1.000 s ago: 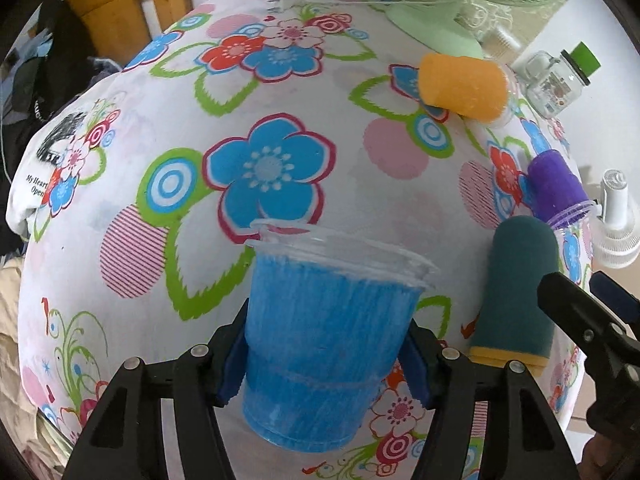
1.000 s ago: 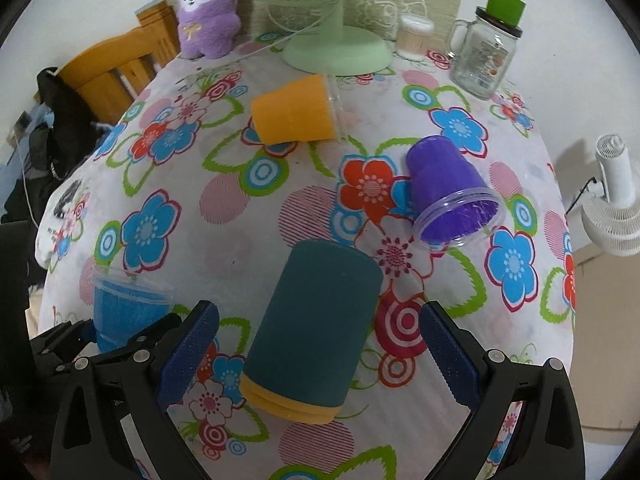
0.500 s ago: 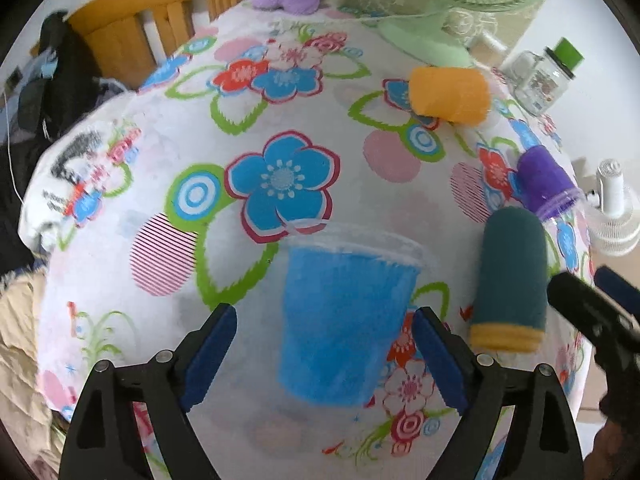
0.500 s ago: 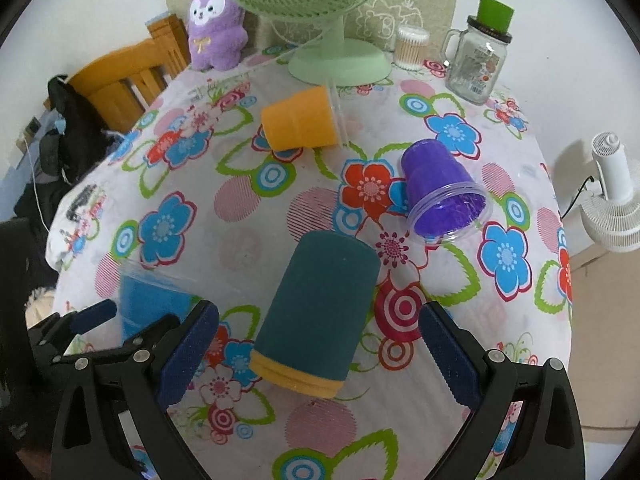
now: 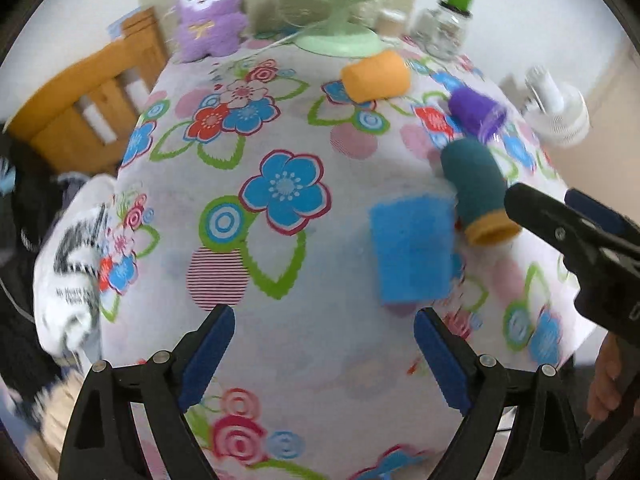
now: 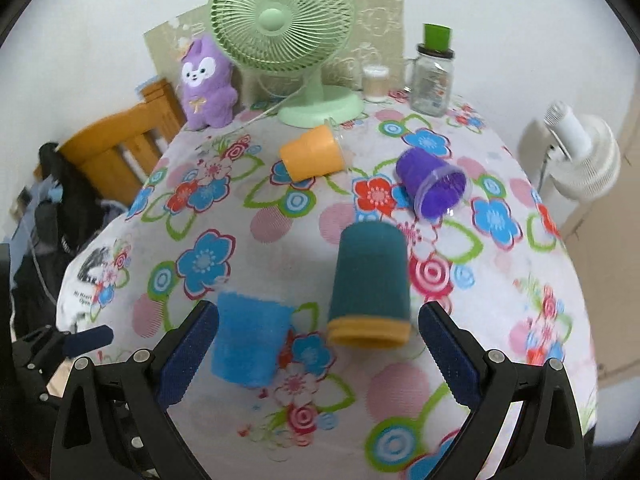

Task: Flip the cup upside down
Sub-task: 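Grasp the blue cup with the right tool while the left tool releases it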

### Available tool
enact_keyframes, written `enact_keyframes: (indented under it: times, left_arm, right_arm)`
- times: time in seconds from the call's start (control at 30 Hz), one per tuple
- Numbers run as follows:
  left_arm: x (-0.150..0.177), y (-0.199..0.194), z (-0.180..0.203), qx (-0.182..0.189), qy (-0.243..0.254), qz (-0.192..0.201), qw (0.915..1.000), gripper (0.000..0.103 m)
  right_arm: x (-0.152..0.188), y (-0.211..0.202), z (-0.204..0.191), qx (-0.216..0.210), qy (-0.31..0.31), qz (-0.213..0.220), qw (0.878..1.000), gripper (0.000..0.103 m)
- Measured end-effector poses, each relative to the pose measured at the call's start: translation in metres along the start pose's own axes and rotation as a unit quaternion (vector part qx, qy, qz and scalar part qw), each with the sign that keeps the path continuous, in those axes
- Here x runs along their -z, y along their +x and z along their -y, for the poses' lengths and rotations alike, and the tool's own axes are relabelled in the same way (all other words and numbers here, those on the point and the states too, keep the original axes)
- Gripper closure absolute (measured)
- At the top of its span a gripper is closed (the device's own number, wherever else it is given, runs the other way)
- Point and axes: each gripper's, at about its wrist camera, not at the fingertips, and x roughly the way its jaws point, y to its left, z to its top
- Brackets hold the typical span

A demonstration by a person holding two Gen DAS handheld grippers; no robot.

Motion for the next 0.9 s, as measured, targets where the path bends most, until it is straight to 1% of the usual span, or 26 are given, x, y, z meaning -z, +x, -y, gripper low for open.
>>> enact_keyframes:
  times: [0.07, 0.2, 0.4, 0.5, 0.63, 0.7, 0.77, 0.87, 0.9]
  left_arm:
    - [0.004, 0.003, -0.006, 0.004, 0.025, -0.001, 0.9997, 0.01]
    - [0.01, 0.012, -0.012, 0.01, 0.059, -0.003, 0.9982, 0.01]
    - [0.014, 0.03, -0.016, 0.02, 0.12, -0.005, 0.9926, 0.01]
    - [0.015, 0.037, -0.018, 0.022, 0.143, -0.006, 0.9894, 0.01]
    - [0.016, 0.047, -0.02, 0.025, 0.163, -0.009, 0.9862, 0.01]
    - [0.017, 0.052, -0.023, 0.026, 0.169, -0.011, 0.9853, 0.01]
    - [0.019, 0.055, -0.025, 0.026, 0.171, -0.013, 0.9848, 0.01]
    - [0.021, 0.059, -0.028, 0.028, 0.175, -0.013, 0.9841, 0.01]
    - [0.021, 0.06, -0.029, 0.027, 0.175, -0.014, 0.9842, 0.01]
  right_arm:
    - [0.011, 0.0, -0.006, 0.01, 0.015, 0.011, 1.0, 0.002]
    - [0.03, 0.004, -0.017, 0.033, 0.031, 0.038, 0.998, 0.002]
    - [0.053, 0.023, -0.031, 0.066, 0.043, 0.058, 0.995, 0.002]
    - [0.062, 0.032, -0.036, 0.084, 0.046, 0.069, 0.993, 0.006]
    - [0.07, 0.041, -0.038, 0.082, 0.06, 0.074, 0.992, 0.011]
    - [0.075, 0.045, -0.043, 0.083, 0.059, 0.08, 0.992, 0.012]
    - [0.078, 0.049, -0.046, 0.083, 0.058, 0.08, 0.992, 0.015]
    - [0.081, 0.057, -0.049, 0.079, 0.06, 0.074, 0.992, 0.024]
    - [0.082, 0.059, -0.049, 0.077, 0.061, 0.072, 0.992, 0.028]
